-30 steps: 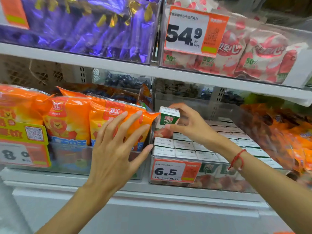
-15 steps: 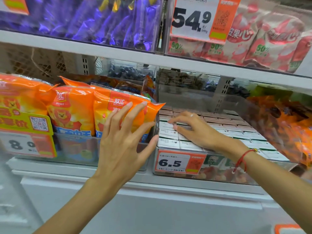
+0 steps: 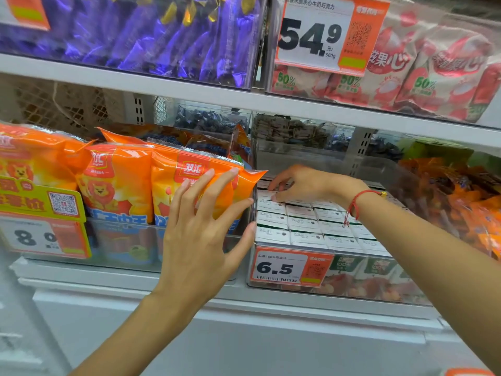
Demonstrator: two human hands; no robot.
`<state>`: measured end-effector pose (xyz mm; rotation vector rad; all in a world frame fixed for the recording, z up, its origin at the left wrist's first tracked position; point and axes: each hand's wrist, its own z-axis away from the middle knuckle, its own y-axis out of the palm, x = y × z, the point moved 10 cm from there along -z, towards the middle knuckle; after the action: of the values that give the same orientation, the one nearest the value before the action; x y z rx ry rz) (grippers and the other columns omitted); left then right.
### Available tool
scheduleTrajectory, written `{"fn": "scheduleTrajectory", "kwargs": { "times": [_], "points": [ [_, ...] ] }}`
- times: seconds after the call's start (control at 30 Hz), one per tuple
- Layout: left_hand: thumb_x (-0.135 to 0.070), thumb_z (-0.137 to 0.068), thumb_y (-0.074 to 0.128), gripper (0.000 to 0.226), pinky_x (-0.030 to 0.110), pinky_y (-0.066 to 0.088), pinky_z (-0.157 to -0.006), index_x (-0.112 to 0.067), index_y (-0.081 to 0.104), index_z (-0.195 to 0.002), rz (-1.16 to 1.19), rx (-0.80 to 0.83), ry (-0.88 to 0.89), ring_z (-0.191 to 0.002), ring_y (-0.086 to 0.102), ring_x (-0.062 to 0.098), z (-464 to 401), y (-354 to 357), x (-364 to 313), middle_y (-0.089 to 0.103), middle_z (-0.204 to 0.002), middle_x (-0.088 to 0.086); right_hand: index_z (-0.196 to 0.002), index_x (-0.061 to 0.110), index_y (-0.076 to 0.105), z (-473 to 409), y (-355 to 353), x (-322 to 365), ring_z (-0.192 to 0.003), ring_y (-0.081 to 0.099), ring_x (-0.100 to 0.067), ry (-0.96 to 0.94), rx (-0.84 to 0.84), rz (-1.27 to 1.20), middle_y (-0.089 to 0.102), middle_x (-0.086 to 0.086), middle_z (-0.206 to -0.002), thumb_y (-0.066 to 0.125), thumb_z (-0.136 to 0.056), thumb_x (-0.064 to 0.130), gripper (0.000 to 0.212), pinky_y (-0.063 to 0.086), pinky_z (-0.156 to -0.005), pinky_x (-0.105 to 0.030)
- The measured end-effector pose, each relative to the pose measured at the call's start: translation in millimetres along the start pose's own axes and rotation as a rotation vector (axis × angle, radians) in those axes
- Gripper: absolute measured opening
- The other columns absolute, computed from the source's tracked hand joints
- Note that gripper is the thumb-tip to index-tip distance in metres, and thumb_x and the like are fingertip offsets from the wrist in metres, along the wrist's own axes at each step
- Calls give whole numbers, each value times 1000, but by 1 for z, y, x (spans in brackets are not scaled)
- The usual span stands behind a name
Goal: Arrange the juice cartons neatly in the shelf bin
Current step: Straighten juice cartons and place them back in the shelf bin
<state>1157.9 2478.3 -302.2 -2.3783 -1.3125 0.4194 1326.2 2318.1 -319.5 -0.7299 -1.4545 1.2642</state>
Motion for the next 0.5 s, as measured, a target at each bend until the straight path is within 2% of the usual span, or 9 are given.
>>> {"fn": "scheduleTrajectory", "kwargs": {
  "times": [0.13,0.23,0.3,0.43,0.5],
  "points": [
    [-41,-89,57,32,46,19,-118,-20,72,-108,3,-3,-7,-137,34,29,0,1,1,47,-145,7,-113,30,67,-7,-2,-4,-93,55,-11,44,69,69,55,19,-91,68,-86,44,30,39,-82,-23],
    [-41,-89,57,32,46,19,-119,-21,72,-109,10,-5,-7,-137,33,28,0,1,1,47,-145,7,-115,29,68,-15,-2,-3,-81,55,-7,71,80,116,53,20,-86,69,-84,46,35,40,-71,-22],
    [-41,-89,57,32,46,19,-118,-21,72,-109,14,-4,-5,-137,33,28,-1,0,1,46,-145,6,-116,29,67,-18,-1,1,-80,52,-6,59,78,157,50,21,-85,68,-85,46,36,39,-73,-23],
    [-40,-88,59,31,46,20,-118,-20,72,-109,16,-3,-3,-137,34,29,1,1,1,47,-144,7,-122,22,65,-12,-1,7,-91,53,-13,-43,-20,113,56,9,-99,67,-88,39,38,39,-66,-18],
    [-40,-88,59,31,47,20,-118,-21,72,-109,18,3,-6,-137,34,29,1,1,1,47,-144,7,-124,19,63,-3,-4,9,-96,53,-14,-89,-80,79,54,5,-110,67,-89,37,39,40,-70,-18]
  ]
}}
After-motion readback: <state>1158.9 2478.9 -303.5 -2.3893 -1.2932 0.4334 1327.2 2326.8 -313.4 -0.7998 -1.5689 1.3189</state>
